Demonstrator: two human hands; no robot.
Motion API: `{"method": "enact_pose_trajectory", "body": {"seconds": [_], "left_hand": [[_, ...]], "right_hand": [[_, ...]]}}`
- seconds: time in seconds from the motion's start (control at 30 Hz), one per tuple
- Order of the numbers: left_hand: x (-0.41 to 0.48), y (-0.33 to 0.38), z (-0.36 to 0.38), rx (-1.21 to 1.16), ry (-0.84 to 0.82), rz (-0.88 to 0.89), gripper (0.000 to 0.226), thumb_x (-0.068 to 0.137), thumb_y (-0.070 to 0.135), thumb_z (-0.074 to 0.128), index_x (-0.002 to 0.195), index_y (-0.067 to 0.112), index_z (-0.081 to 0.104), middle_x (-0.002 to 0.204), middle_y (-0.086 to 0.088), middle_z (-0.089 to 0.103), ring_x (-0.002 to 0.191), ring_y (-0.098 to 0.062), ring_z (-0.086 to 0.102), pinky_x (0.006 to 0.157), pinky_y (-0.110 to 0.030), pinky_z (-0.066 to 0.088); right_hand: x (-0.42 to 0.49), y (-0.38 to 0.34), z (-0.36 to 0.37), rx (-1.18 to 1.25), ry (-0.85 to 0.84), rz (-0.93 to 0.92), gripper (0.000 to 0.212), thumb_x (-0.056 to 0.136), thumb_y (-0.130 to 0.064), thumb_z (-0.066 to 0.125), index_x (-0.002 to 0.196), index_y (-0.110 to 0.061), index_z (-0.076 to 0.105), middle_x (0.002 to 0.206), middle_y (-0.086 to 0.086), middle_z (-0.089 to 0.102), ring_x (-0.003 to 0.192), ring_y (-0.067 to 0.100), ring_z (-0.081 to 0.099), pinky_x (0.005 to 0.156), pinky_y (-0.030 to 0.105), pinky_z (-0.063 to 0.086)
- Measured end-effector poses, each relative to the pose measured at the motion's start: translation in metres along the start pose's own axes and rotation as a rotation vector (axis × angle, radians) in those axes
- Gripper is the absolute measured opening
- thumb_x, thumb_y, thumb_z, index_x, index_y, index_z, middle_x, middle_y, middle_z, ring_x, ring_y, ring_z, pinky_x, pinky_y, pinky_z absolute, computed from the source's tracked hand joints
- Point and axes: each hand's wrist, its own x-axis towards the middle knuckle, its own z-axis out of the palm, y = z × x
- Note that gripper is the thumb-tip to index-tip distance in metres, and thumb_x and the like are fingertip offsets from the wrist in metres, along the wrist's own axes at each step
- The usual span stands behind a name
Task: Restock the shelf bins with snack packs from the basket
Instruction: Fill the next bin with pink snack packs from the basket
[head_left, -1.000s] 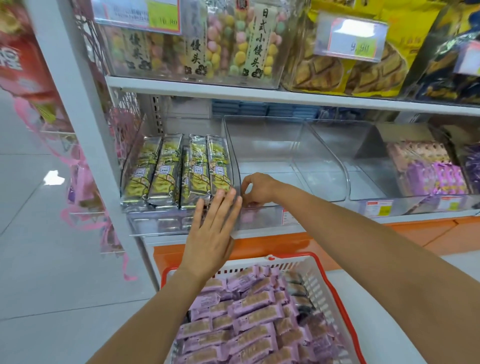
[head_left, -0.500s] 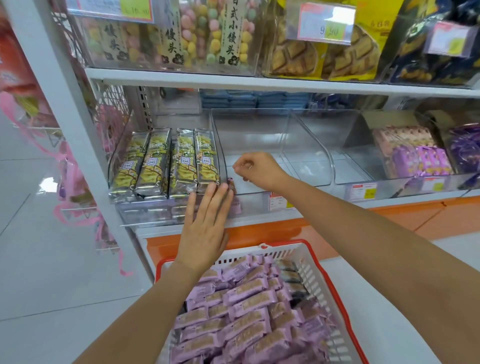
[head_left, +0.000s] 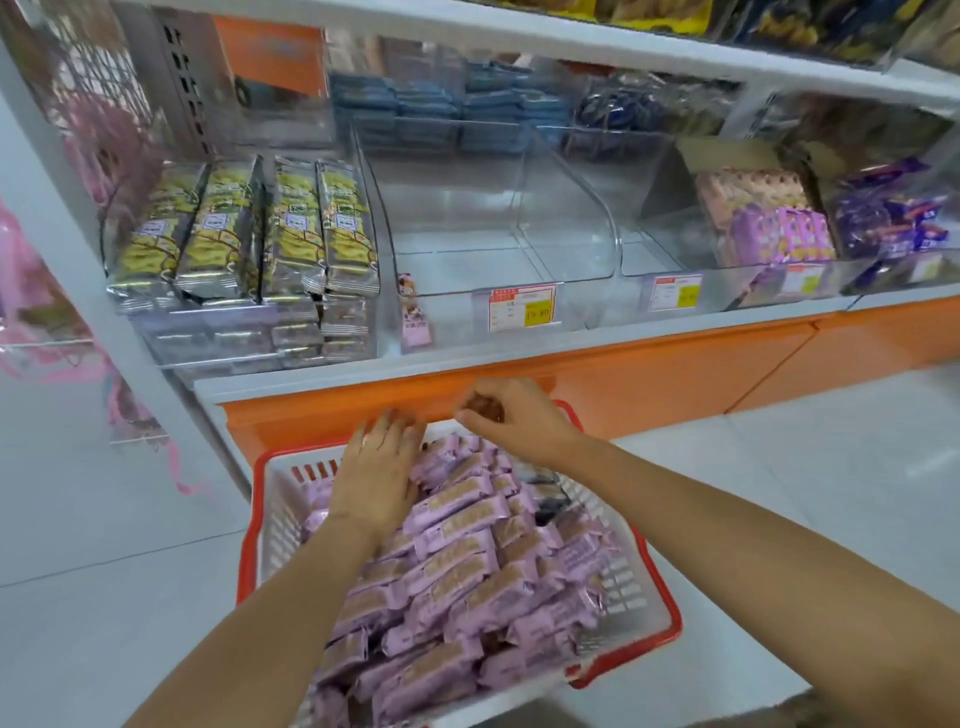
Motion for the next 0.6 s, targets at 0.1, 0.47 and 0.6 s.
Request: {"method": "enact_pose_trajectory", "body": {"seconds": [0.1,0.47,0.6], "left_hand": [[-0.003,-0.007,0.013,0.068,-0.145,-0.070,0.084,0.099,0.041,0.048,0.157,0.012,-0.006,0.166,-0.007,-0.001,0.153,-0.027,-0.004,0.122,-0.046,-0.004],[-0.007,-0.007,0.027,0.089,-0.242,-0.111,0.080,0.101,0.037,0.045,0.157,0.015,-0.007,0.165,-0.005,-0.015,0.152,-0.029,-0.013,0.122,-0.049,-0.007],[-0.006,-0.008,0.024,0.032,-0.235,-0.110,0.077,0.100,0.033,0.047,0.158,0.017,-0.001,0.165,-0.005,-0.014,0.152,-0.028,-0.012,0.123,-0.047,-0.005]], "right_hand": [[-0.008,0.022,0.026,-0.076,-0.119,0.088,0.016,0.092,-0.028,0.064,0.103,-0.016,0.068,0.082,-0.010,0.062,0.070,0.006,0.057,0.065,0.024,0.044],[-0.013,0.049,0.076,-0.499,-0.405,0.207,0.050,0.088,-0.033,0.064,0.135,-0.019,0.055,0.128,0.008,0.053,0.124,0.025,0.045,0.094,0.033,0.041],[-0.010,0.045,0.076,-0.475,-0.364,0.218,0.034,0.086,-0.028,0.066,0.118,-0.015,0.064,0.114,0.006,0.059,0.123,0.024,0.046,0.099,0.038,0.044]]}}
